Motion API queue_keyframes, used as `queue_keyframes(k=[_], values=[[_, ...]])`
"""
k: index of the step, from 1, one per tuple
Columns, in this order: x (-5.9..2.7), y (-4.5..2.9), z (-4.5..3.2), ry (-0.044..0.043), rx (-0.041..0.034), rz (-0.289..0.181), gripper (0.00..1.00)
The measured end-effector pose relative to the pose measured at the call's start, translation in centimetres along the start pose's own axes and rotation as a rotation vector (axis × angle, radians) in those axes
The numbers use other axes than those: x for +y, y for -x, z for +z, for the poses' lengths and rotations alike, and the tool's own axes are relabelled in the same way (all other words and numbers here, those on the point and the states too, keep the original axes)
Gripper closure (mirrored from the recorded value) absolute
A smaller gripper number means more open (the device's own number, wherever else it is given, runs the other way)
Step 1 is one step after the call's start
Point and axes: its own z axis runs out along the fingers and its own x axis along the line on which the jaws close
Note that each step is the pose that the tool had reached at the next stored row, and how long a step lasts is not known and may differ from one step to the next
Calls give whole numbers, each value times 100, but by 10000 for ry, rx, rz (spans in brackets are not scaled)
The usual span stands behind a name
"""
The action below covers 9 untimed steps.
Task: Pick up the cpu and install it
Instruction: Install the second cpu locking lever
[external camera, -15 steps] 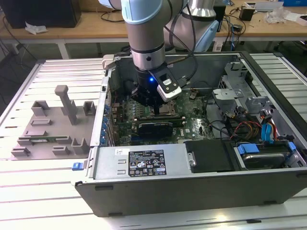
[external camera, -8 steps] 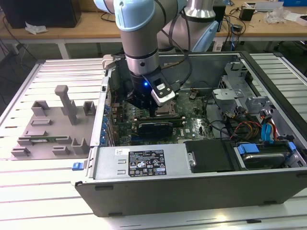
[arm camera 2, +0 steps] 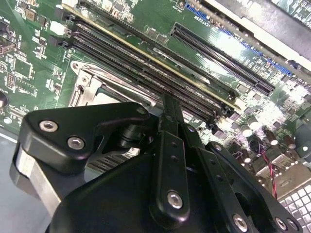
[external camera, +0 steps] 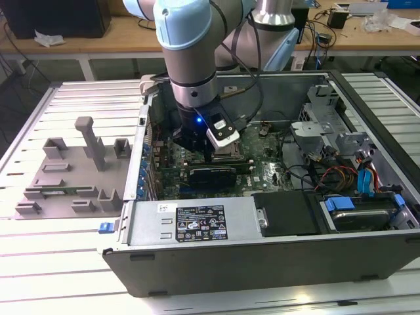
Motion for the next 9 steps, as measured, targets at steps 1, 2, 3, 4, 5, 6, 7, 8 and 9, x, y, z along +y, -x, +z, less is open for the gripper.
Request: queue_keyframes(k=[1,2,3,4,5,6,7,8,9], values=[[-8,0,-1,47,1,5,89],[-29,0,0,105,1,12,89],[-44,-1,6,138,3,17,89],[-59,-2,13,181,2,22,89],[-66,-3,18,221,3,27,89],[-70,-4,23,262,3,32,89],[-72,-5,28,321,3,39,89],[-73,-5,34,380,1,46,89],[-74,-6,39,433,-2,53,89]])
